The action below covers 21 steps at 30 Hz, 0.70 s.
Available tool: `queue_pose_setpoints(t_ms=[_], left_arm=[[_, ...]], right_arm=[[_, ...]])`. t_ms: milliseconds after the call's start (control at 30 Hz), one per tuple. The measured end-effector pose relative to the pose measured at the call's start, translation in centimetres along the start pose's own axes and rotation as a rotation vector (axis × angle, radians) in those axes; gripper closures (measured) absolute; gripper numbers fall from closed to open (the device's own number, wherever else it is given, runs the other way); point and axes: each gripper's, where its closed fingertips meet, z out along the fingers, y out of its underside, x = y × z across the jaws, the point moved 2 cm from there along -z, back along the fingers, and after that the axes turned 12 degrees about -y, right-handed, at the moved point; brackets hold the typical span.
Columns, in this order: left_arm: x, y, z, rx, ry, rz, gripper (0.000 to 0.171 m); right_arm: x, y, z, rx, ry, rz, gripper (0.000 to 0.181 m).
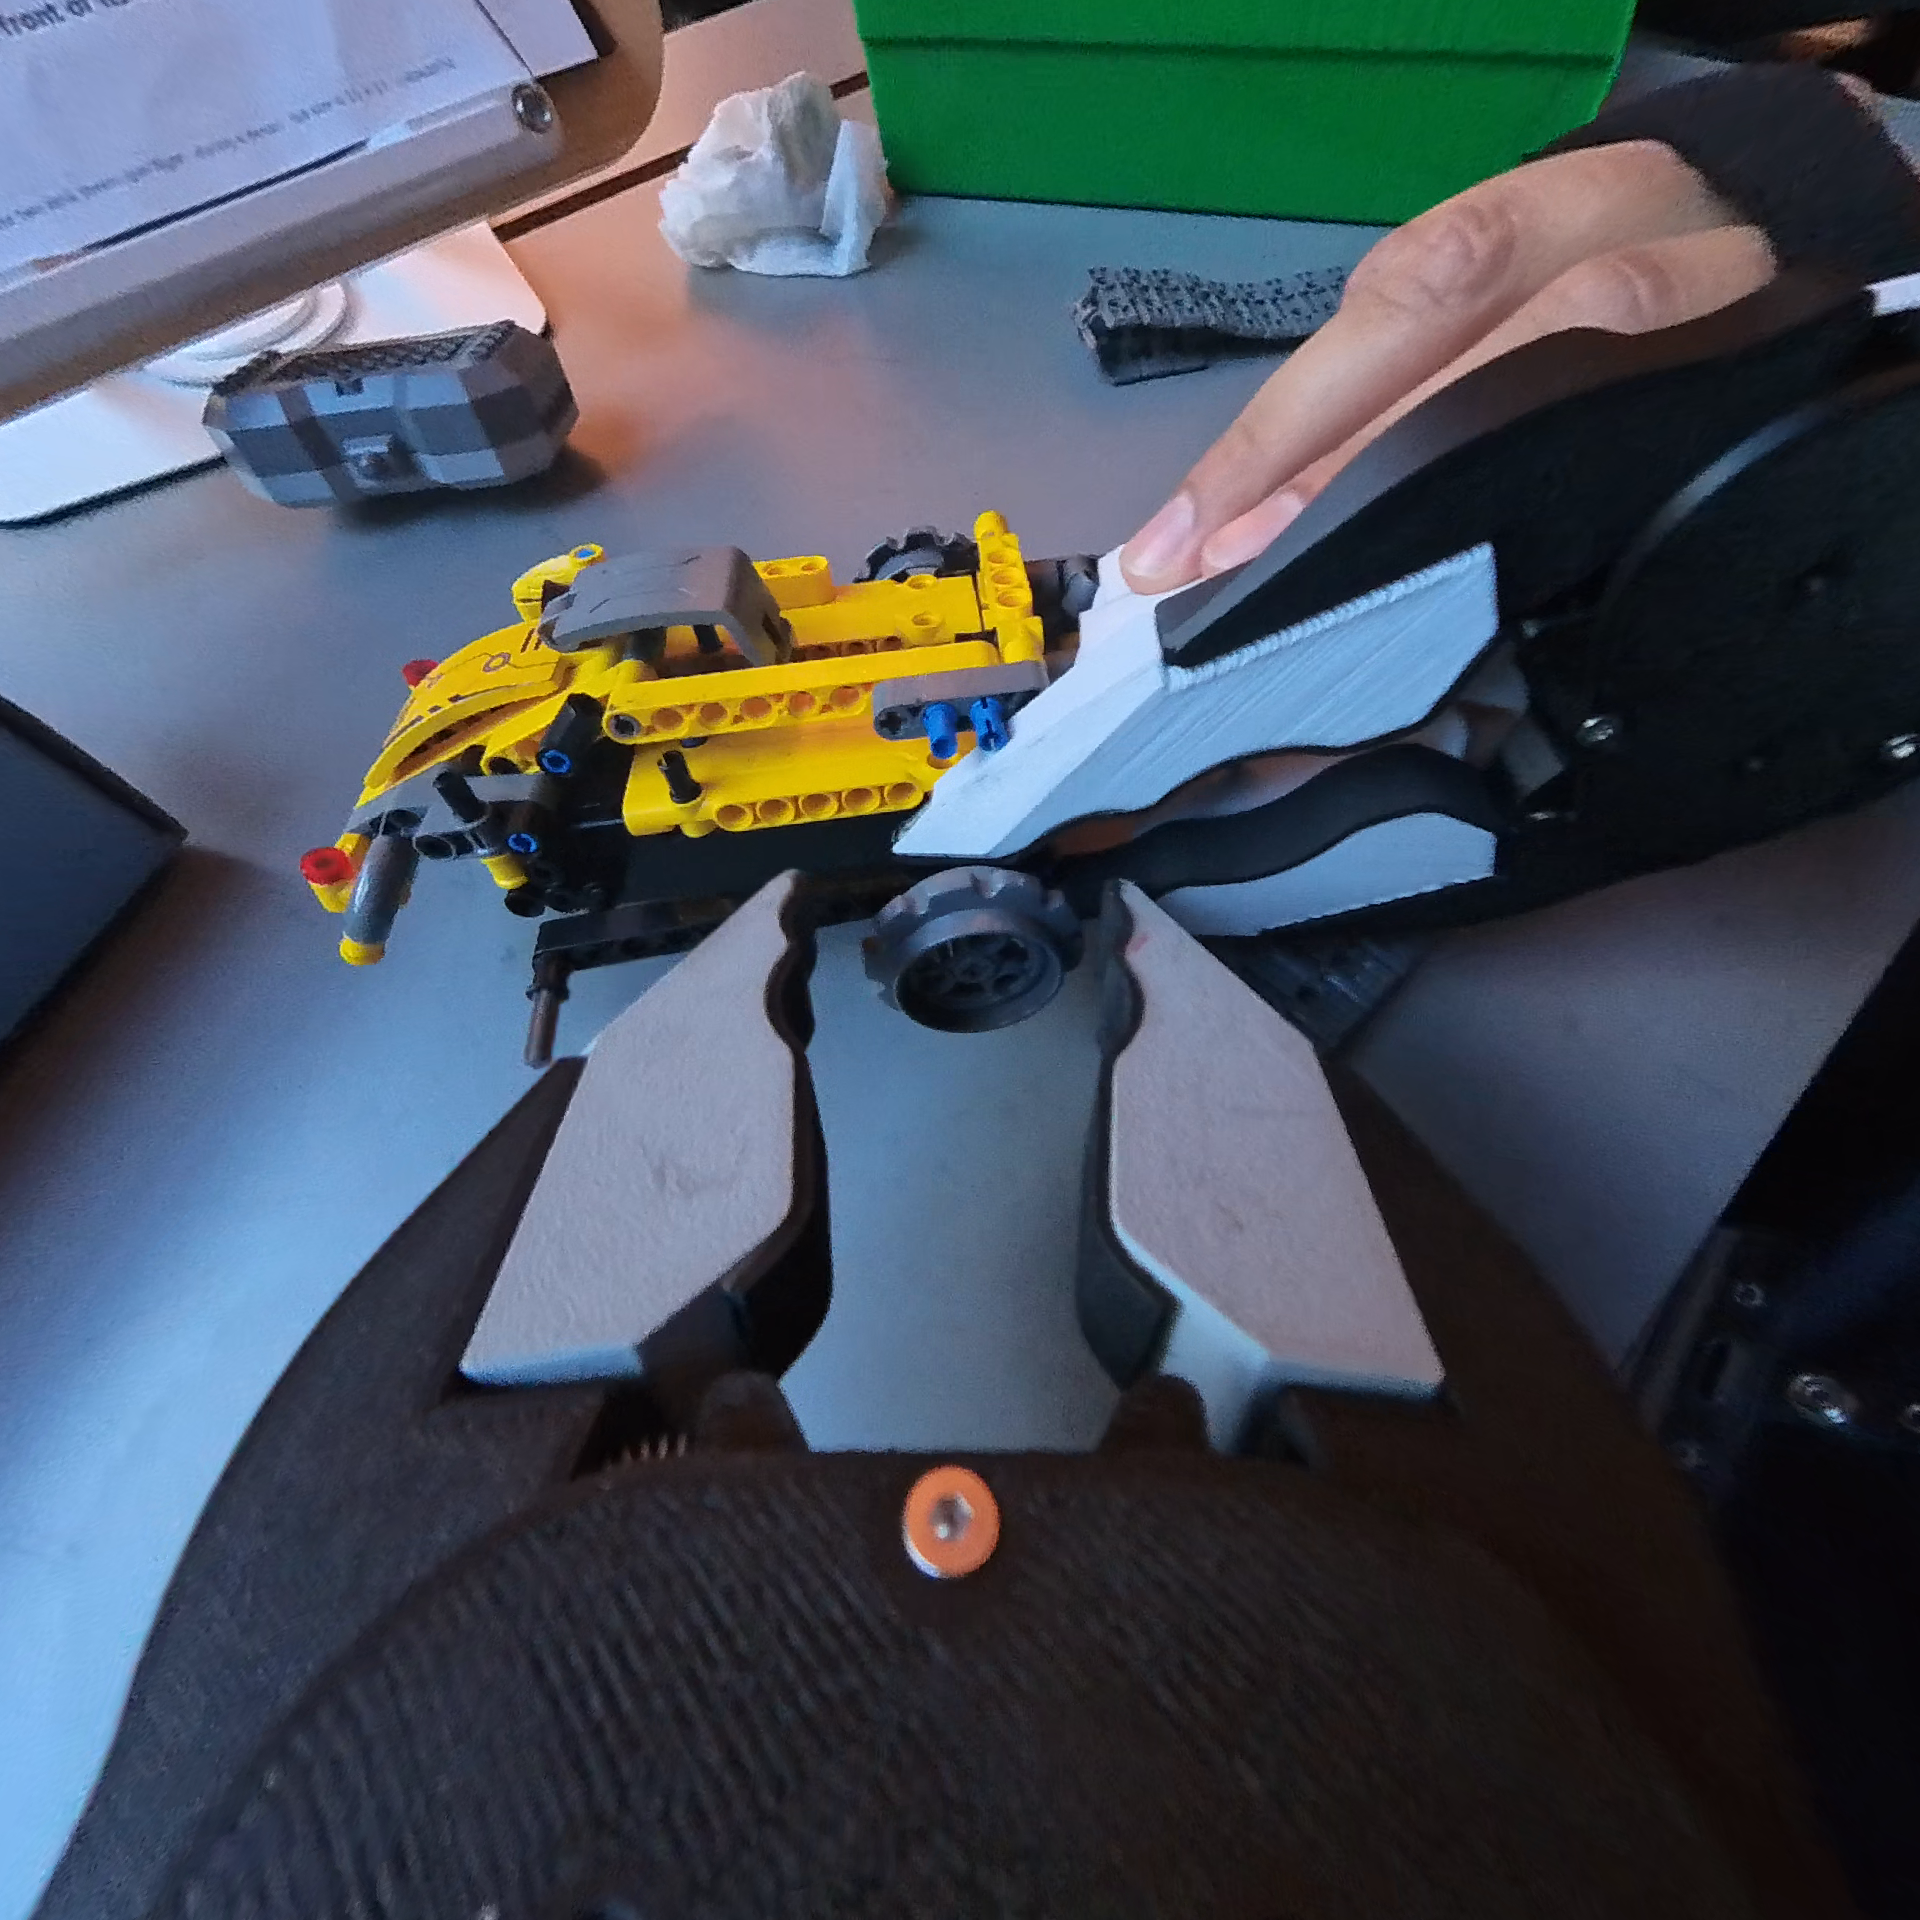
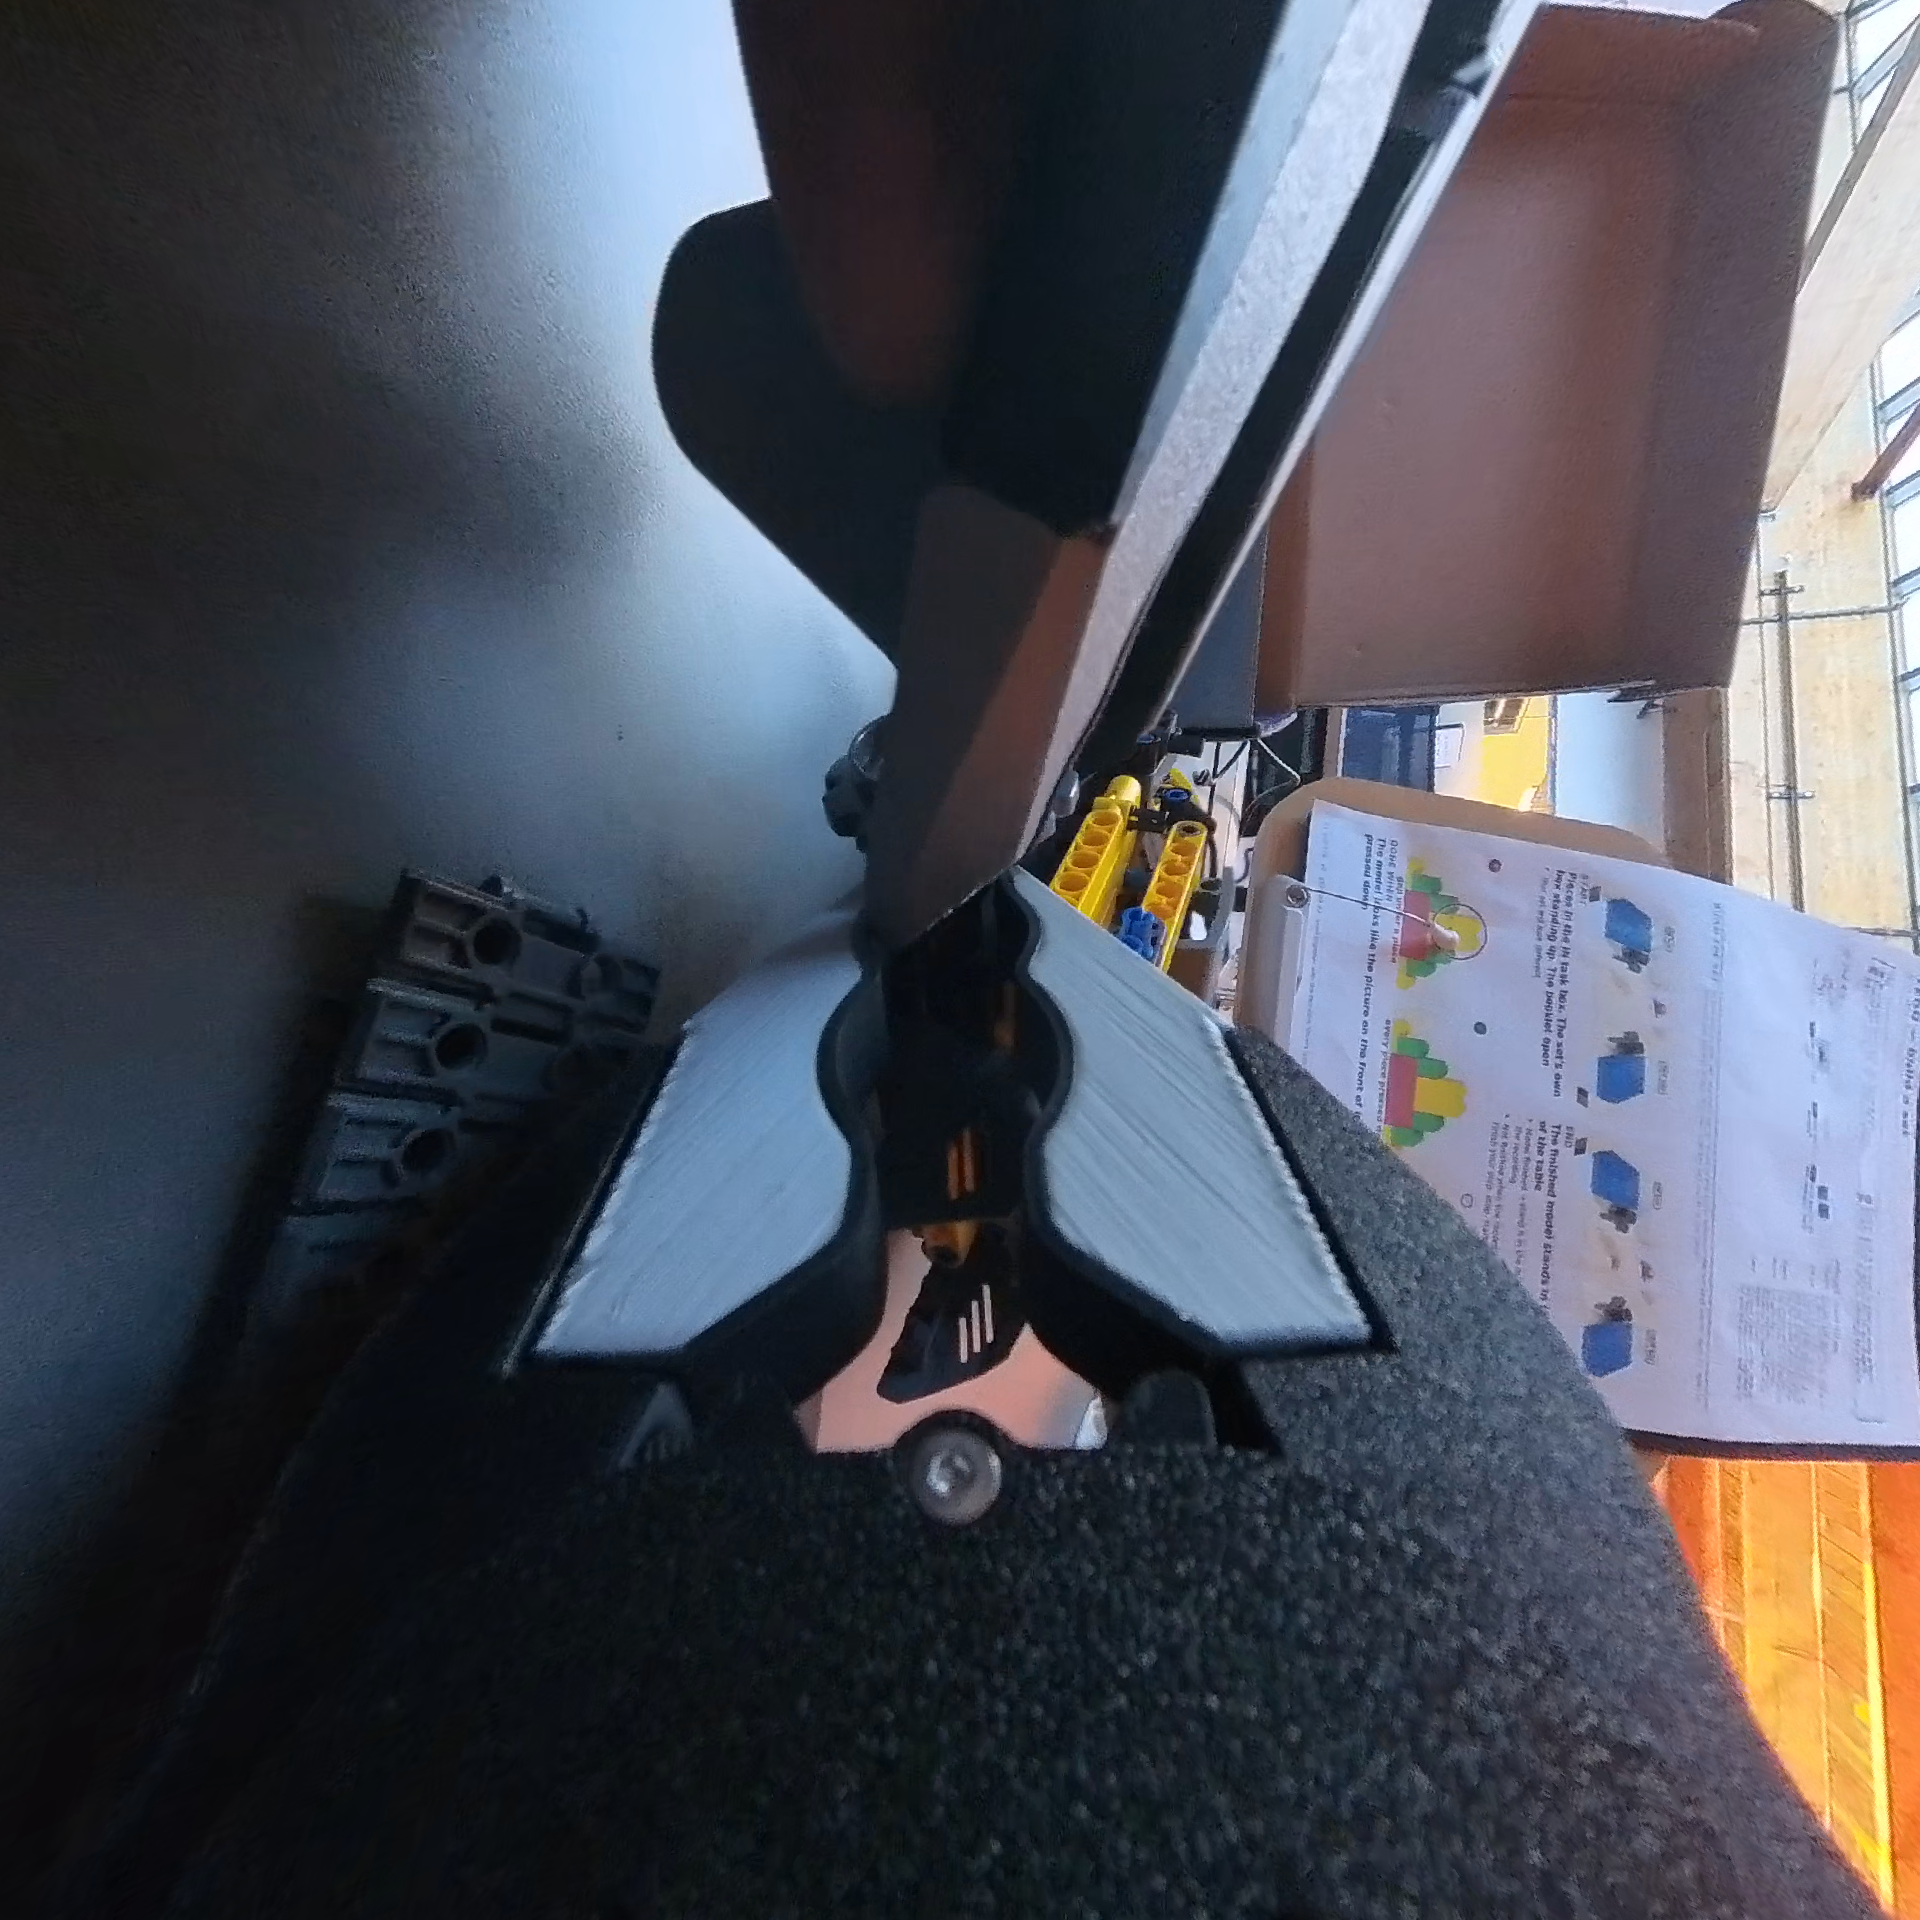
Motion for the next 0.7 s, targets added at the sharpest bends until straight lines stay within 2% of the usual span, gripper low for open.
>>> queue_pose_setpoints(t_ms=[167,367,467,533,567,600,633,700], left_arm=[[0.4,0.2,-0.1,-0.006,0.025,0.02,0.134],[0.0,1.0,-0.2,-0.064,0.112,0.017,0.135],[0.0,1.2,-0.7,-0.053,0.143,-0.016,0.135],[-0.6,1.9,-1.4,-0.092,0.17,-0.108,0.135],[-1.7,2.1,-2.1,-0.082,0.193,-0.203,0.135],[-2.9,2.3,-3.1,-0.065,0.224,-0.297,0.136],[-3.7,2.8,-3.6,-0.072,0.226,-0.304,0.135],[-3.3,2.7,-4.2,-0.038,0.254,-0.227,0.135]], right_arm=[[-0.1,0.0,0.1,0.001,-0.002,-0.006,0.168],[-0.6,-0.2,0.7,-0.029,0.015,-0.034,0.168],[-0.6,-0.6,0.7,-0.019,0.019,-0.037,0.165],[-0.6,0.7,1.0,-0.1,0.027,-0.018,0.168],[-0.5,2.8,1.3,-0.17,0.025,0.018,0.168],[-0.2,4.3,1.3,-0.178,0.02,0.06,0.169],[0.3,4.5,0.9,-0.145,0.019,0.094,0.169],[1.1,2.4,0.1,-0.033,0.032,0.132,0.169]])
